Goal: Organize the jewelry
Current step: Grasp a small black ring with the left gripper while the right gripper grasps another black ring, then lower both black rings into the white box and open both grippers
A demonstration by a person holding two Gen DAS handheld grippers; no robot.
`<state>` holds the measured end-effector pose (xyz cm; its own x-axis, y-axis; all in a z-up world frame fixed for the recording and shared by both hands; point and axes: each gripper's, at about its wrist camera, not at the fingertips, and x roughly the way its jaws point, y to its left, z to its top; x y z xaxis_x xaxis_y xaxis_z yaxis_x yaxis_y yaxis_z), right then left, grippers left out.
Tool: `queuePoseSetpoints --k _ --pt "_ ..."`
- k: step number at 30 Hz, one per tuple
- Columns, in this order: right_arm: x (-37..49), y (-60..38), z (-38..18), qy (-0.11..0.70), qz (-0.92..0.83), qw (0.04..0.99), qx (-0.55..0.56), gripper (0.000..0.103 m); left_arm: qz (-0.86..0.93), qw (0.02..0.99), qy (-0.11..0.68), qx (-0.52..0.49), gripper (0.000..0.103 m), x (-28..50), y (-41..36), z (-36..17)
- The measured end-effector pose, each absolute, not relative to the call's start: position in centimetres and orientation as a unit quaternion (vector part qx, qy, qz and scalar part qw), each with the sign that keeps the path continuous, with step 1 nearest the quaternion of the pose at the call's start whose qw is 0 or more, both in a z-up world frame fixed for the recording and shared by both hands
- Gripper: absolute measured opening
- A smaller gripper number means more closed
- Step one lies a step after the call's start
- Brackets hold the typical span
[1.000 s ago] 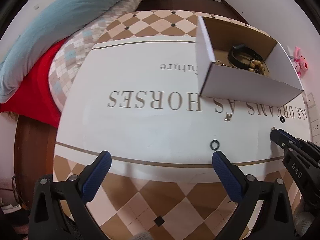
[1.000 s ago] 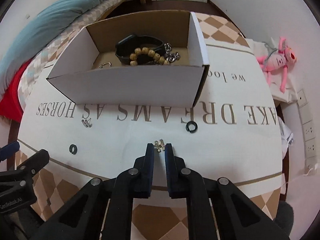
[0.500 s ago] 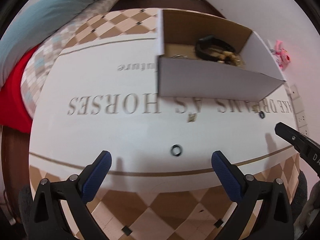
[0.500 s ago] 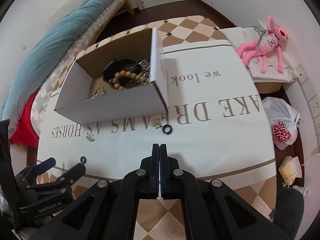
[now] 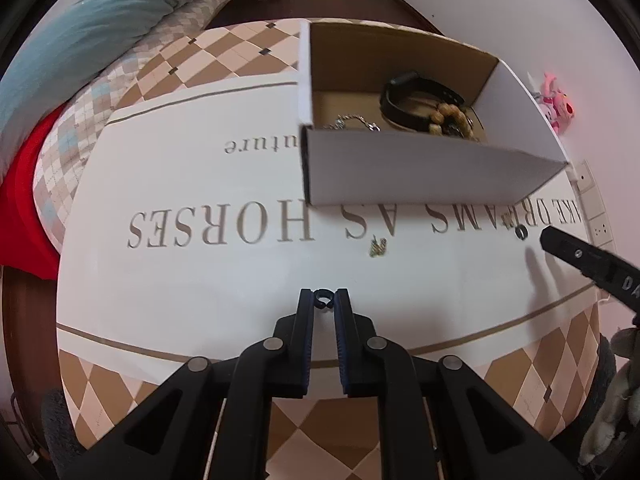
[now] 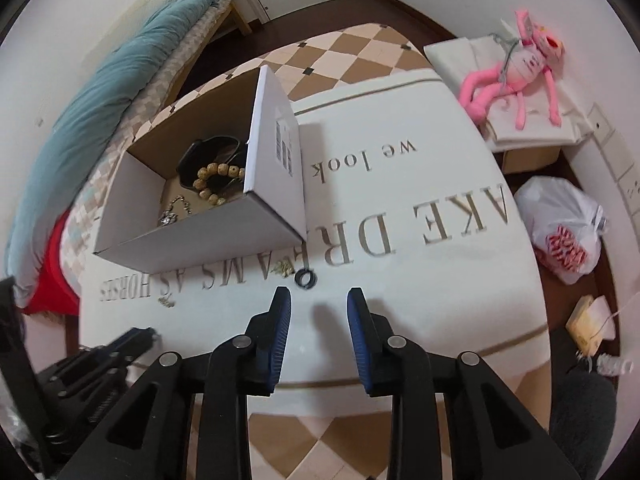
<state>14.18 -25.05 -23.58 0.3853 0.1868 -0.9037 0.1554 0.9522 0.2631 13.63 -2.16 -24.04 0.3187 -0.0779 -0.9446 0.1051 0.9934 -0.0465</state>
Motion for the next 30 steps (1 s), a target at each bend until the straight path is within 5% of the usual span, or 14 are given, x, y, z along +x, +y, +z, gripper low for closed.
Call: queuePoseSetpoints --k 8,11,17,23,30 --pt "16.1 -22.0 -24.9 0.563 0.006 0.823 0.078 0.031 -0.044 0.814 0.579 -0.006 0.008 14.0 -0.1 -23.3" --pt "16.1 -20.8 -25.1 0.56 -0.005 0.828 0.036 0.013 -0.039 0.813 0.581 -0.017 0.008 13.8 0.9 -23.1" --pt "15.3 -21.0 -24.3 0.559 0.01 0.826 0.07 0.012 -0.041 0.813 0.58 -0.034 0.008 13.4 2.5 -21.8" --pt "14.0 -21.1 -17.6 0.512 0.057 0.848 0.126 0.012 -0.084 0.825 0.556 -0.065 0.008 15.0 1.2 -17.0" --pt "20.3 -21.5 -14.3 0.502 0.082 0.851 0.13 0.012 -0.135 0.822 0.548 -0.077 0.008 22.1 -2.1 -14.3"
